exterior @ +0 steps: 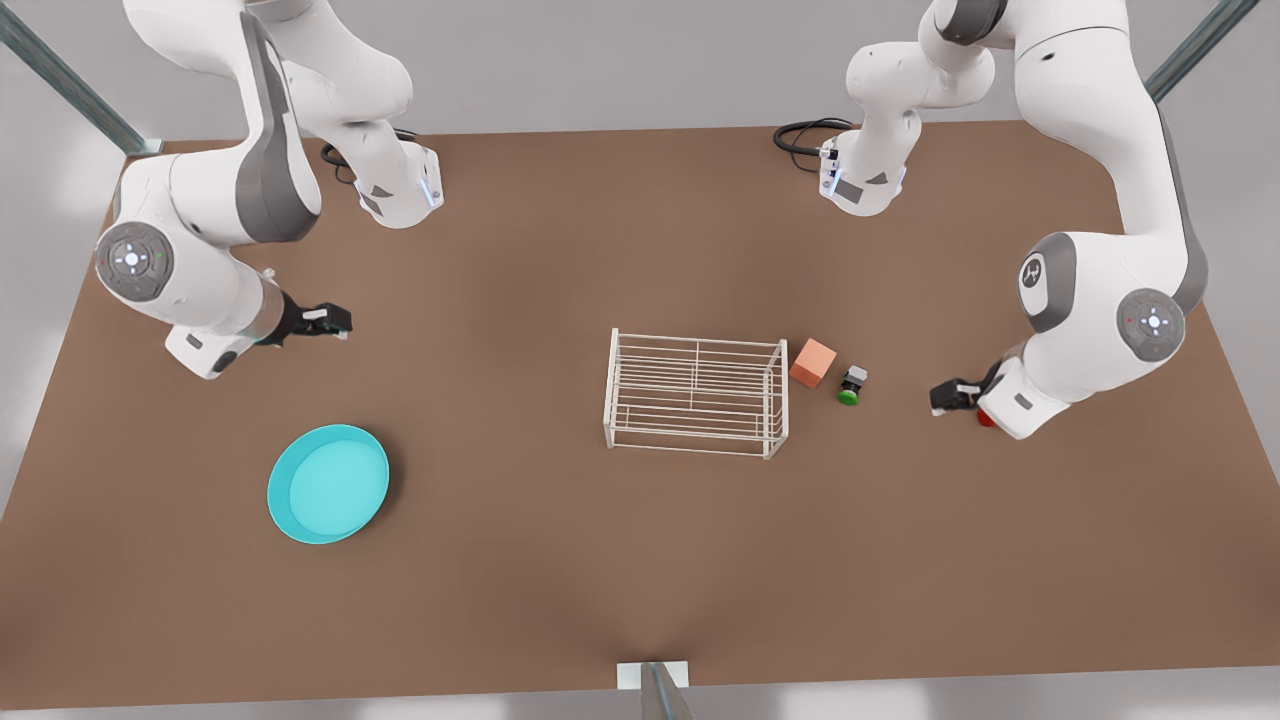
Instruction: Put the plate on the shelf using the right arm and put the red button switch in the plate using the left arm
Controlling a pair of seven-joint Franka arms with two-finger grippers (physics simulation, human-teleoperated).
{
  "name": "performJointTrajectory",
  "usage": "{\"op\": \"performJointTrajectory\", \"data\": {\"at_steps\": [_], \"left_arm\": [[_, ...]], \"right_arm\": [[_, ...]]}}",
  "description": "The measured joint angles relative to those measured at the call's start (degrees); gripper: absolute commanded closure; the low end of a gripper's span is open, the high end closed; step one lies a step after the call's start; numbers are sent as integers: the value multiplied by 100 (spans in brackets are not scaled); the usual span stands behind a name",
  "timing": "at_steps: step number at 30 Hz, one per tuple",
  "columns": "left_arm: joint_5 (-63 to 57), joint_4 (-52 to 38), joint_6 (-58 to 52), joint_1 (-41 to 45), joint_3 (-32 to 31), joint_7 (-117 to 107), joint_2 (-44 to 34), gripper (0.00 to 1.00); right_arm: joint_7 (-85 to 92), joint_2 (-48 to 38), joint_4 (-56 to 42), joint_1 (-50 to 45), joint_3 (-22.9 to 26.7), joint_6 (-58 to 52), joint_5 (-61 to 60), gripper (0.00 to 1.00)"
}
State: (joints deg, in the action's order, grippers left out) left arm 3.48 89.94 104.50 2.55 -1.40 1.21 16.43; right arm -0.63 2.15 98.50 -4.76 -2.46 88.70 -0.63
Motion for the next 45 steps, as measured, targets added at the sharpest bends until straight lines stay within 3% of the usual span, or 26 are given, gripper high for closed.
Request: {"op": "performJointTrajectory", "data": {"at_steps": [4,7,10,19,26,30,32,34,39,40,45], "left_arm": [[-24,-14,211,36,-6,46,23,0],[-35,-8,289,-55,35,516,22,0],[-39,-19,355,-270,52,1416,59,0],[65,-290,491,-303,13,4042,308,0],[-201,-211,473,-658,133,5283,440,0],[-429,65,349,-702,300,5570,236,0],[-480,552,403,-694,311,5634,46,0],[-513,872,496,-657,292,5669,-14,0],[-627,1389,977,-652,289,5746,47,0],[-659,1418,1078,-659,289,5759,70,0],[-741,1541,1538,-724,312,5819,259,0]], "right_arm": [[49,584,22,118,19,282,-243,0],[250,1361,-17,1286,34,626,-504,0],[609,1956,-134,1780,30,1021,-654,0],[2154,4120,-1604,2031,22,2521,-732,0],[3393,4592,-1833,2056,19,3102,-572,0],[3905,4649,-1831,2054,18,3236,-496,12],[4117,4651,-1827,2056,20,3274,-491,29],[4305,4656,-1818,2057,19,3301,-492,51],[4679,4768,-1803,2050,20,3410,-499,52],[4743,4772,-1800,2053,22,3428,-505,75],[5040,4740,-1811,2057,20,3466,-545,83]]}}
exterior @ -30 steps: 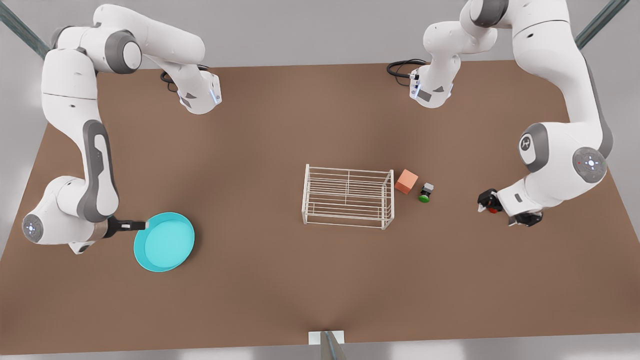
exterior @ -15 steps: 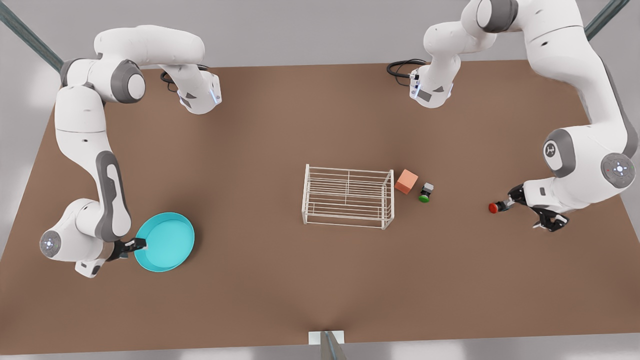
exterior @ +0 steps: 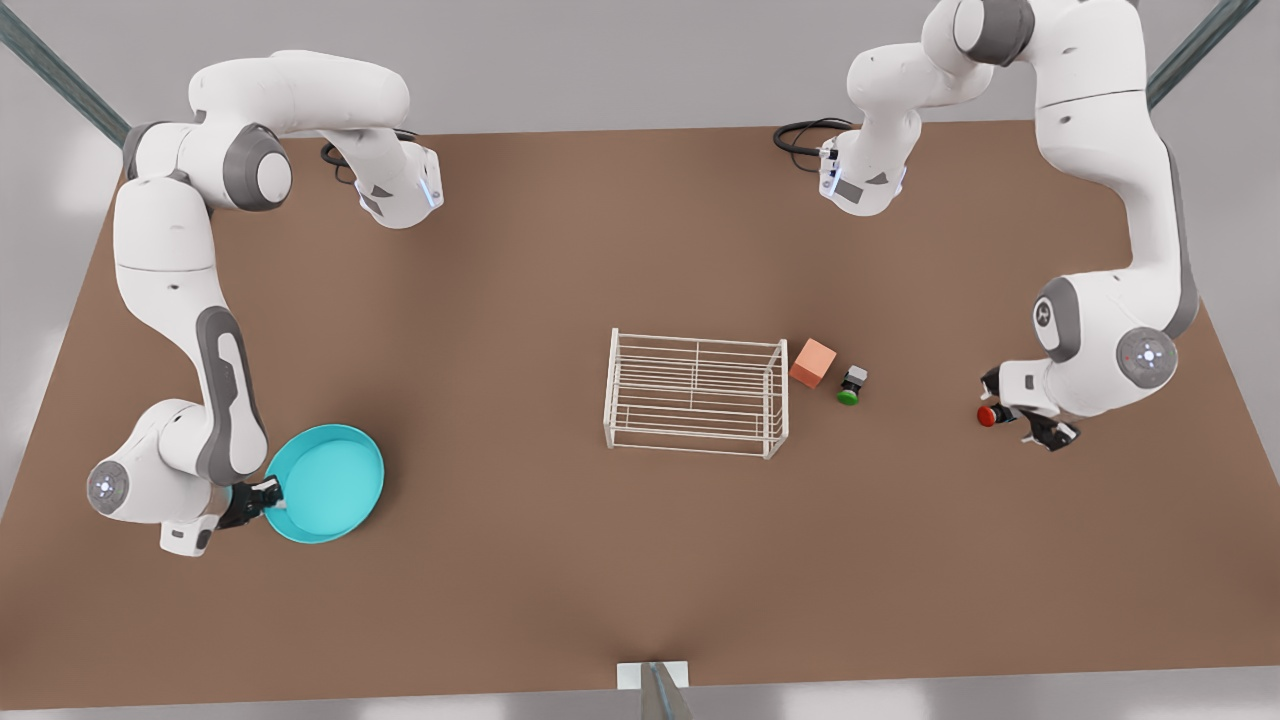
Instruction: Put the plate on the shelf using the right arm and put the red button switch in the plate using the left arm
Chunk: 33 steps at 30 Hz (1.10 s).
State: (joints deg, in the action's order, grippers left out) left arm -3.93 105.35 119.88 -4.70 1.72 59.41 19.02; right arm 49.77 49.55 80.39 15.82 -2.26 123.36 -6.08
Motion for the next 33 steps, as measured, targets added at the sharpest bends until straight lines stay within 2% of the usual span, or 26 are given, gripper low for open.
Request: {"op": "performJointTrajectory", "data": {"at_steps": [7,14,19,21,24,26,33], "left_arm": [[-30,416,437,-286,5,144,20,0],[-233,672,835,-440,9,295,46,0],[-299,734,1038,-535,7,431,171,0],[-309,739,1112,-608,11,499,272,0],[-315,752,1186,-724,10,617,394,0],[-311,789,1218,-808,8,696,422,0],[-257,969,1444,-1035,0,954,528,0]], "right_arm": [[227,-305,-40,-7,-35,-248,-7,86],[44,-967,-56,-40,-334,-1135,24,86],[-331,-1611,24,-126,-860,-1892,58,84],[-543,-2033,404,-216,-997,-2146,56,84],[-966,-2796,968,-677,-1106,-2407,44,84],[-1339,-3009,1037,-1044,-1237,-2537,36,84],[-2987,-2686,527,-2187,-1415,-2447,-7,84]]}}
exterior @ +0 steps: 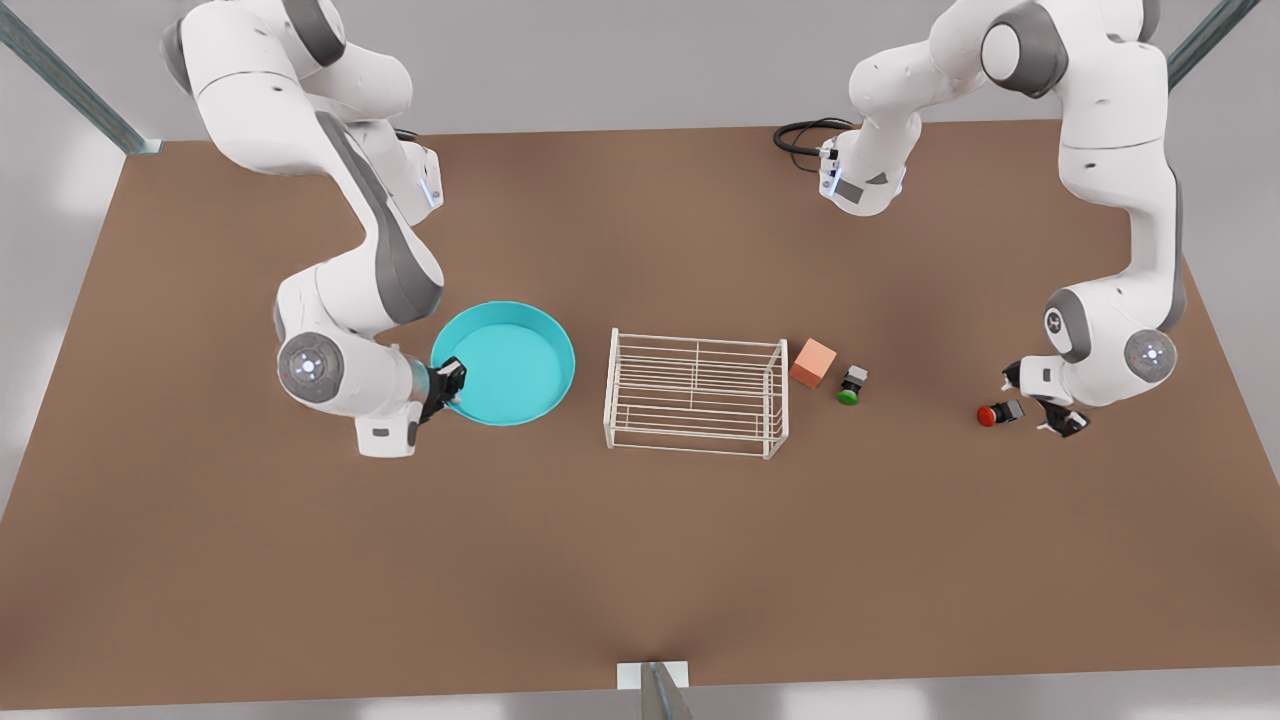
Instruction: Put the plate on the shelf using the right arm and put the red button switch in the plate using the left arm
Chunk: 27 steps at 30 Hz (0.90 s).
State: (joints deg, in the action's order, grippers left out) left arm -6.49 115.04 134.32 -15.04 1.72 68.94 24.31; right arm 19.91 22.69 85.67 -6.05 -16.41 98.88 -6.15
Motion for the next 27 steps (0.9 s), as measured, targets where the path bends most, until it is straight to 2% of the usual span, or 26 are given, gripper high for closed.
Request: {"op": "performJointTrajectory", "data": {"at_steps": [6,11,15,21,22,27], "left_arm": [[41,7,214,-8,-5,154,215,0],[64,11,375,-28,-5,249,361,0],[69,167,536,-101,-5,312,425,0],[71,217,818,-253,-21,434,573,0],[71,219,858,-252,-26,450,589,0],[144,249,990,-229,-50,515,638,0]], "right_arm": [[-1571,182,-117,-929,-55,358,-126,84],[-2900,813,-439,-1747,-56,978,-47,84],[-3840,1305,-970,-1955,-52,1291,98,84],[-5030,1386,-1031,-2261,-41,1502,362,83],[-5209,1386,-1031,-2289,-44,1514,396,0],[-6102,1383,-1034,-2295,-41,1473,648,0]]}}
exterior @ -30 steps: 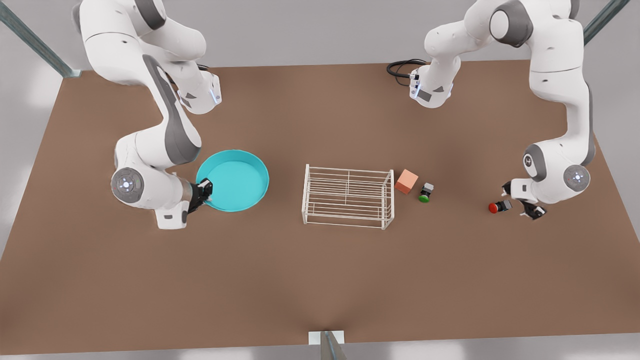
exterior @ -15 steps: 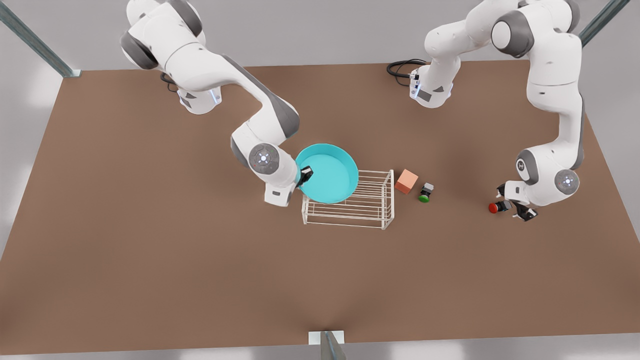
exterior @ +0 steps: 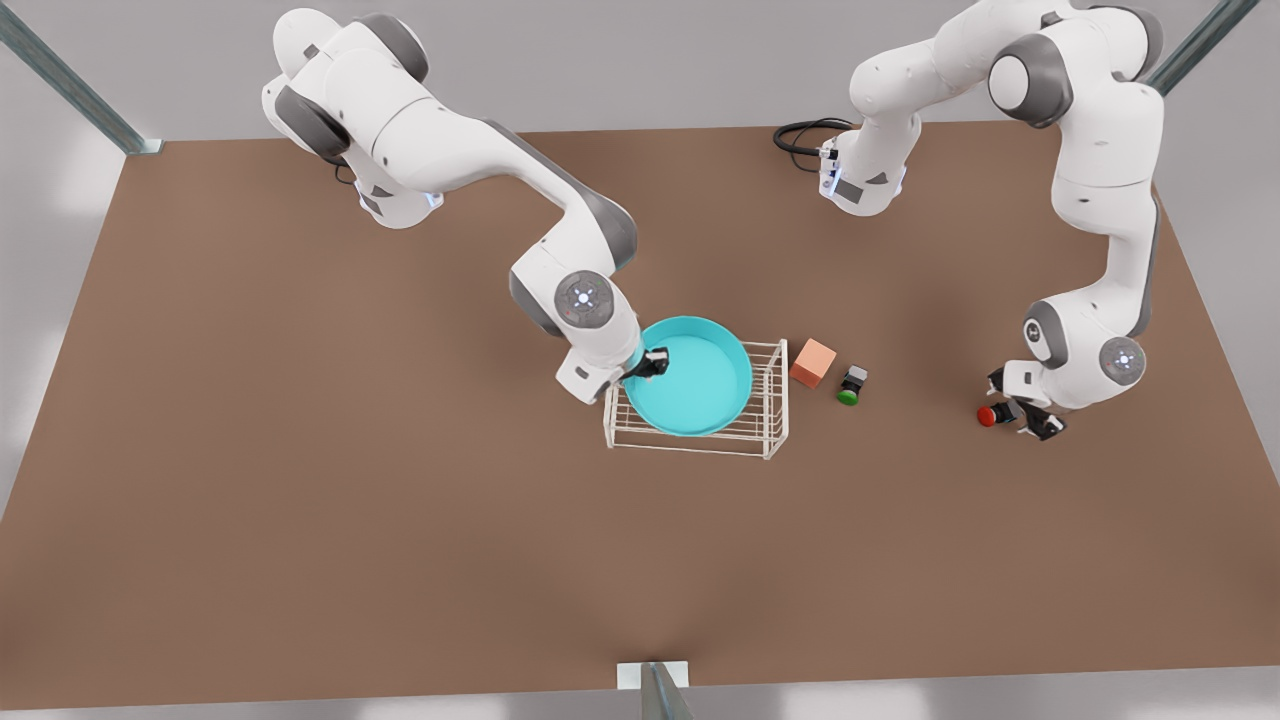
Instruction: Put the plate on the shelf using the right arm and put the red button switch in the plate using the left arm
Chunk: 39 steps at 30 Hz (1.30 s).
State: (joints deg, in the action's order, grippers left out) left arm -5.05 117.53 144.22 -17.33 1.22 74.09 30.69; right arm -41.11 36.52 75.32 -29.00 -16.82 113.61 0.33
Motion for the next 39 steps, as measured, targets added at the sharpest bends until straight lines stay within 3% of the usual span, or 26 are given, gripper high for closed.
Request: {"op": "performJointTrajectory", "data": {"at_steps": [6,10,14,19,22,31,35,39], "left_arm": [[47,196,229,16,-7,53,11,4],[67,209,312,32,-37,66,11,25],[71,210,358,35,-42,65,11,37],[54,211,394,39,-48,48,5,51],[50,211,400,52,-50,22,-18,54],[64,168,20,59,-235,-50,-539,56],[69,-133,-663,40,-1016,-329,-1221,56],[67,-1280,-1870,66,-2306,-994,-1393,56]], "right_arm": [[-636,-1067,-11,433,31,-407,-301,0],[-137,-619,243,1956,57,-864,75,0],[503,-684,439,2856,196,-1173,368,0],[1179,-1465,1438,2357,1044,-1224,569,0],[1625,-1670,1836,2133,1819,-1087,175,0],[2529,-1658,1538,2022,1929,-950,-82,0],[2806,-1652,1508,2001,1927,-930,-96,0],[3027,-1650,1505,2007,1930,-920,-106,0]]}}
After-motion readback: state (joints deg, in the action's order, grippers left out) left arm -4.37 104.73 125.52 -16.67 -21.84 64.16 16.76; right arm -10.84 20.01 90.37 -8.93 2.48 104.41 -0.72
